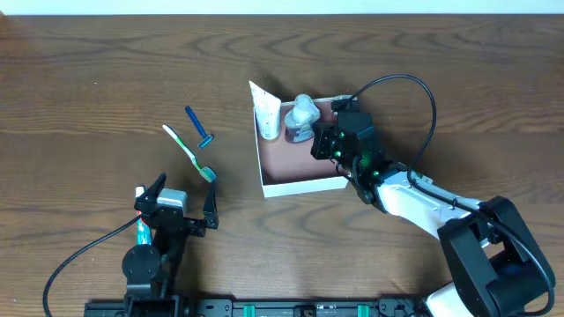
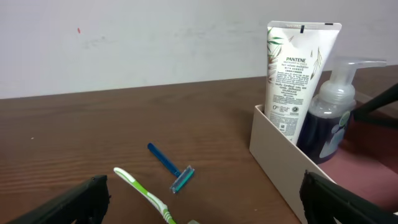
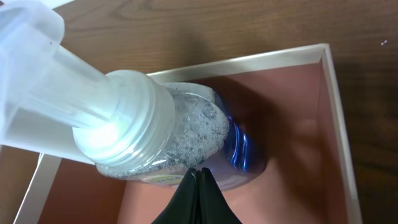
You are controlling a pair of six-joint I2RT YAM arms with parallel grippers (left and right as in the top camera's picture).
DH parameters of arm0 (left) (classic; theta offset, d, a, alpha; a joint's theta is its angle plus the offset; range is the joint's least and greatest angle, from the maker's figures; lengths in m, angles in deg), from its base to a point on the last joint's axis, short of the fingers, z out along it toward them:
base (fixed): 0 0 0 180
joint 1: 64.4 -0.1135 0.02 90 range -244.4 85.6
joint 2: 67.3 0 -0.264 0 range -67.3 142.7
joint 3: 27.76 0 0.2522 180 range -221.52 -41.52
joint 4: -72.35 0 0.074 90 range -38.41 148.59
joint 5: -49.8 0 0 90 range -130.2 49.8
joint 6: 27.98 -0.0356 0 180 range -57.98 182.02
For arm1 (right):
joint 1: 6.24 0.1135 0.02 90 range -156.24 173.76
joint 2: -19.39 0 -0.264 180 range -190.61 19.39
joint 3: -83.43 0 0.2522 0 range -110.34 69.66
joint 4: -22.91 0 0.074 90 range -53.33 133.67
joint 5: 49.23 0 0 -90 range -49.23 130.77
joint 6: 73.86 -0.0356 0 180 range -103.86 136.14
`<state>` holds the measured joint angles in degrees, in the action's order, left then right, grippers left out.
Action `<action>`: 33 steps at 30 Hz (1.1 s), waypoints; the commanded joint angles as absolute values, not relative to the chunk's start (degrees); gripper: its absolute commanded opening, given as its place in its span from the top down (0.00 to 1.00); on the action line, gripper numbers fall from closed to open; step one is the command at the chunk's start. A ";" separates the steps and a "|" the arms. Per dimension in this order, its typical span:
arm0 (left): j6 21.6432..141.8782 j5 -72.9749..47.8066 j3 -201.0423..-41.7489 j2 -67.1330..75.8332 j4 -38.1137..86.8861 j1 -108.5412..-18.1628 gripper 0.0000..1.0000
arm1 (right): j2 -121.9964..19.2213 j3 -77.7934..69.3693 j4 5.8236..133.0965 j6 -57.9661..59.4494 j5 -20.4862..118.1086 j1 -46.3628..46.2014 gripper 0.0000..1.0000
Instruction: Pack container
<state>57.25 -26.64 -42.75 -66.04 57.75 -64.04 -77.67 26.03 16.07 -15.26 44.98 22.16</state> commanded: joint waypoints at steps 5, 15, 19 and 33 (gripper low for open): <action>56.68 -25.83 -41.75 -66.00 55.81 -64.39 0.02 | -78.13 26.07 15.97 -15.10 44.01 22.77 0.99; 56.68 -25.85 -41.75 -66.00 55.83 -64.39 0.02 | -78.15 26.07 15.90 -16.66 43.77 25.15 0.99; 56.68 -25.83 -41.75 -66.00 55.83 -64.39 0.02 | -78.13 26.07 15.90 -16.79 43.03 25.18 0.99; 56.68 -25.83 -41.75 -66.00 55.83 -64.39 0.02 | -82.63 26.05 9.71 -18.97 42.31 25.28 0.99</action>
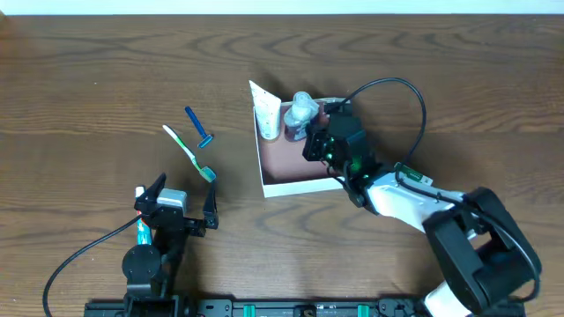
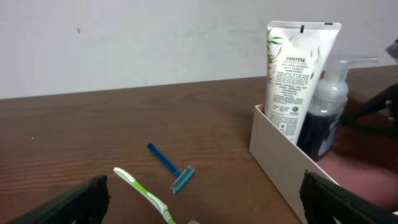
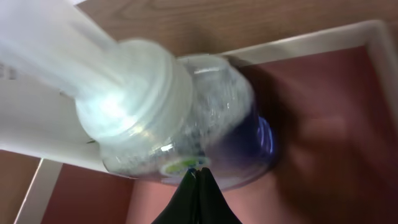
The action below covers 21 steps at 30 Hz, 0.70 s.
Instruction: Pack container
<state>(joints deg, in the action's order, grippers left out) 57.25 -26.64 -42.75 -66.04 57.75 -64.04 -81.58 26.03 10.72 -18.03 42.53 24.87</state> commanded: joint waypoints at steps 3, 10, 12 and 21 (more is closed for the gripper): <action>56.68 -25.83 -41.75 -66.00 55.81 -64.39 0.02 | -82.63 25.96 8.75 -18.97 42.31 25.28 0.99; 56.68 -25.85 -41.75 -66.00 55.81 -64.39 0.02 | -82.63 25.76 7.22 -19.00 42.33 25.33 0.99; 56.68 -25.83 -41.75 -66.00 55.81 -64.39 0.02 | -82.63 25.76 6.85 -19.02 42.35 25.33 0.99; 56.68 -25.85 -41.75 -66.00 55.81 -64.39 0.02 | -82.63 25.74 6.63 -19.65 42.75 25.33 0.99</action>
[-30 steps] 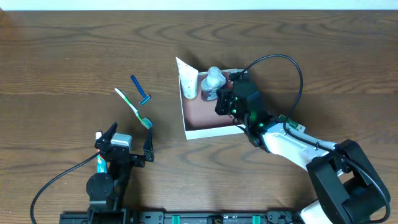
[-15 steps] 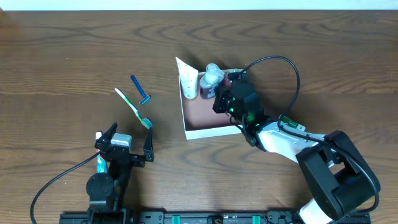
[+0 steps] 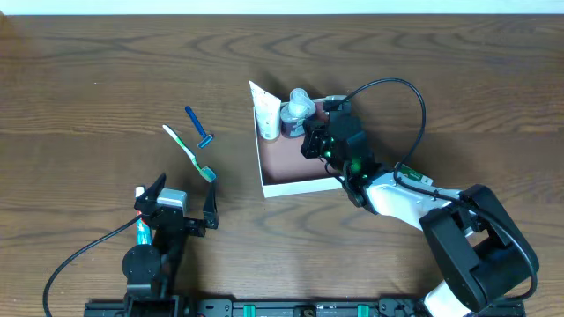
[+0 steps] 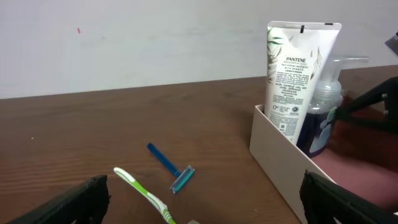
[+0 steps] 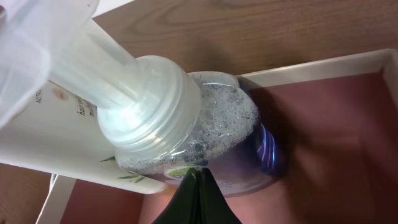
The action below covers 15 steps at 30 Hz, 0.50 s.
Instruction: Pack container
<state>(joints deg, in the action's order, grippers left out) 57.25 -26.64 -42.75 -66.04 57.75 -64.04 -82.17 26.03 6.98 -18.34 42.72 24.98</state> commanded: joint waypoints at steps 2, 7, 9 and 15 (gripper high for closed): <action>56.68 -25.85 -41.75 -66.00 55.81 -64.39 0.02 | -82.63 25.74 6.70 -19.59 43.45 25.33 0.99; 56.68 -25.83 -41.75 -66.00 55.83 -64.39 0.02 | -81.71 25.74 7.66 -15.74 47.10 25.26 0.99; 56.68 -25.83 -41.75 -66.00 55.83 -64.39 0.02 | -80.29 25.74 9.17 -14.49 47.25 25.26 0.99; 56.68 -25.83 -41.75 -66.00 55.83 -64.39 0.02 | -72.77 25.63 19.20 -8.92 46.07 25.15 0.99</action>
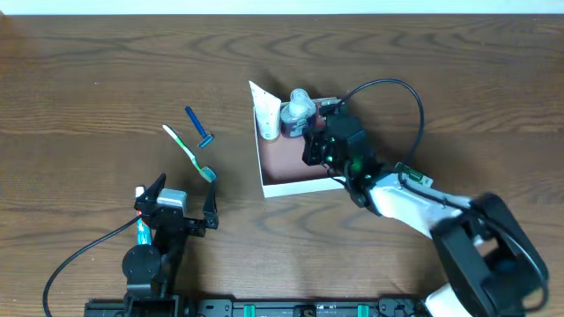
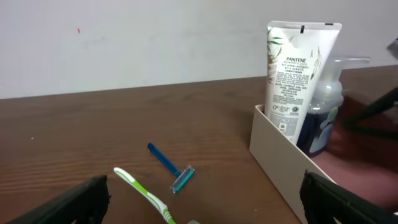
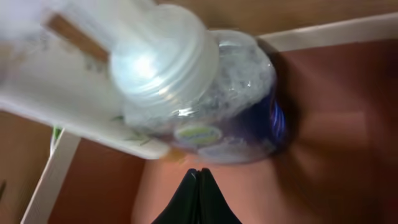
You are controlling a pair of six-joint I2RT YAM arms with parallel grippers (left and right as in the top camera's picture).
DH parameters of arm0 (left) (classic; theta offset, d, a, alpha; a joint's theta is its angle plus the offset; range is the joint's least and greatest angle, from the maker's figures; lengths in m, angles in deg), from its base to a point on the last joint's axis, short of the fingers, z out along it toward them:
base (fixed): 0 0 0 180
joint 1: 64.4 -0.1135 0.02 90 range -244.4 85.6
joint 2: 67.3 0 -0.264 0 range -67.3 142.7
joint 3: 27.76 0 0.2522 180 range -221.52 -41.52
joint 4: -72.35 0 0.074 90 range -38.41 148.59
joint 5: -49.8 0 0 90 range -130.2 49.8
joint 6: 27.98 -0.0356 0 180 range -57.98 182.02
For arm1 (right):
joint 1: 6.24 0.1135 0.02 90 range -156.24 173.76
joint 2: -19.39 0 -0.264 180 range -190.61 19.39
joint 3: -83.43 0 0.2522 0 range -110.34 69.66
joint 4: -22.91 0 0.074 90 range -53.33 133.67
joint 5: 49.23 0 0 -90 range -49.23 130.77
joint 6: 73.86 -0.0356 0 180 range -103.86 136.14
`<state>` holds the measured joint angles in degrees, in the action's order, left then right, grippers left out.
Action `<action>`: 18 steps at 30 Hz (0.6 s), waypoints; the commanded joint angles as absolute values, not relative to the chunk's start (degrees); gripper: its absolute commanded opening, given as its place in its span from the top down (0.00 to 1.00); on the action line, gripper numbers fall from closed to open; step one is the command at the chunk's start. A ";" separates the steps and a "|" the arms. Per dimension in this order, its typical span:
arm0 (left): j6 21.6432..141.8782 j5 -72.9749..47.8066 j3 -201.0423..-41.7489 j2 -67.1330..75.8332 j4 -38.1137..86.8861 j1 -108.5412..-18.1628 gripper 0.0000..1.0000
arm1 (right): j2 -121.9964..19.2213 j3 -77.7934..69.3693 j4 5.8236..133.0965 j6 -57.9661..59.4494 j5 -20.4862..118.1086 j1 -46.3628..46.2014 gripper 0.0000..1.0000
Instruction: Pack container
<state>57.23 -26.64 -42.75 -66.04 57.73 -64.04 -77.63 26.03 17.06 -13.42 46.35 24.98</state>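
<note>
The open box (image 1: 264, 167), white-walled with a reddish floor, holds a white Pantene tube (image 1: 267, 115) and a clear pump bottle (image 1: 298, 109) of blue liquid, side by side at its far end. My right gripper (image 1: 310, 147) is shut and empty inside the box, just short of the bottle (image 3: 208, 99); its tips (image 3: 199, 176) point at the bottle's base. A blue razor (image 1: 199, 129) and a green toothbrush (image 1: 189, 151) lie on the table left of the box. My left gripper (image 2: 202, 214) rests open near the front edge, facing the razor (image 2: 169, 168) and the toothbrush (image 2: 146, 196).
A small teal and red item (image 1: 141, 231) lies beside the left arm's base. The right arm's cable (image 1: 410, 101) arcs over the table right of the box. The box's near wall (image 2: 280, 162) stands between the left gripper and the tube (image 2: 298, 74).
The right wrist view has shifted and blurred: the bottle now sits higher and a little farther from the shut fingertips. The bottle, tube, razor, toothbrush and left arm have not moved.
At first the pump bottle stood slightly apart from the tube, with my shut right gripper at its right side. At each later moment the bottle was nearer the tube and the far wall. Now it stands against the tube. The left arm stayed still throughout.
</note>
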 commanded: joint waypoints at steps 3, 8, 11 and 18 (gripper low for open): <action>56.68 -25.83 -41.75 -66.00 55.81 -64.39 0.02 | -68.05 25.63 25.82 -6.58 45.04 25.15 0.99; 56.68 -25.83 -41.75 -66.00 55.83 -64.39 0.02 | -61.91 25.63 35.64 -3.06 45.00 24.87 0.98; 56.68 -25.85 -41.75 -66.00 55.83 -64.39 0.02 | -60.21 25.63 41.38 -2.27 45.06 24.78 0.99; 56.68 -25.83 -41.75 -66.00 55.81 -64.39 0.02 | -60.01 25.63 50.83 -1.99 45.08 24.91 0.99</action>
<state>57.25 -26.64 -42.75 -66.04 57.73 -64.04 -60.38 25.87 49.82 -3.50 45.65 24.96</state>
